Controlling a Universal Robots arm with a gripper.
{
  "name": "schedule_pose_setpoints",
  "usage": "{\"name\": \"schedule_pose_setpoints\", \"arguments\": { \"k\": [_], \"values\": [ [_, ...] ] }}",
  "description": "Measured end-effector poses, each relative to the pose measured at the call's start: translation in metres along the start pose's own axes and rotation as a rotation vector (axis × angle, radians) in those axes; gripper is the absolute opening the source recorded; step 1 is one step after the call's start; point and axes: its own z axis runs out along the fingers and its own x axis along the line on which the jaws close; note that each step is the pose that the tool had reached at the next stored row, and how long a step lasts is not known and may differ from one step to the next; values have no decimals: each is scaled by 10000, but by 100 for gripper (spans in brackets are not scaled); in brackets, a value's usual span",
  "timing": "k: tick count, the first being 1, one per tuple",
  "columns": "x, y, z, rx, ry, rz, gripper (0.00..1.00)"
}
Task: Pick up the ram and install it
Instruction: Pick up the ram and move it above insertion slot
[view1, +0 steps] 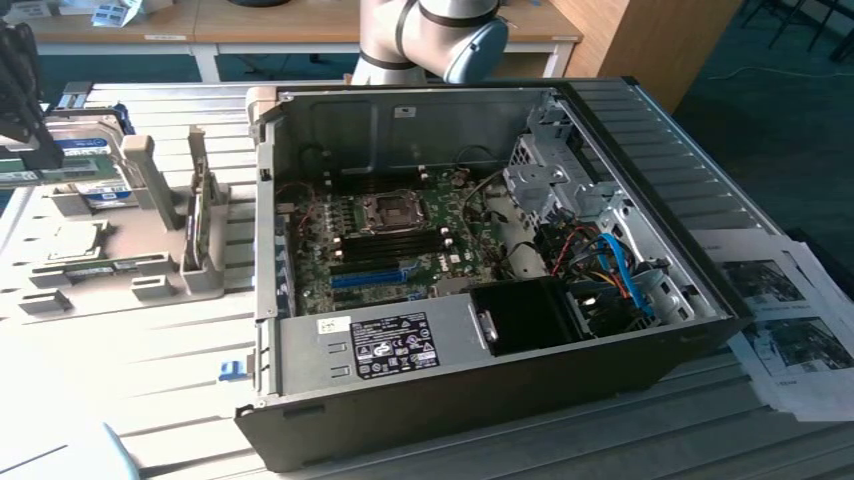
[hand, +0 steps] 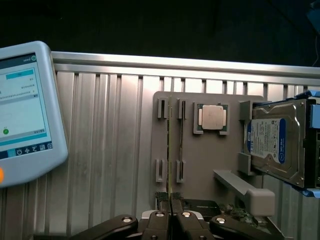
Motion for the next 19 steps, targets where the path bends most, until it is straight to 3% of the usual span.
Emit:
{"name": "schedule_pose_setpoints", "arguments": {
  "k": [19],
  "values": [
    [7, -305, -4, -27, 41, 1, 12]
  ]
}}
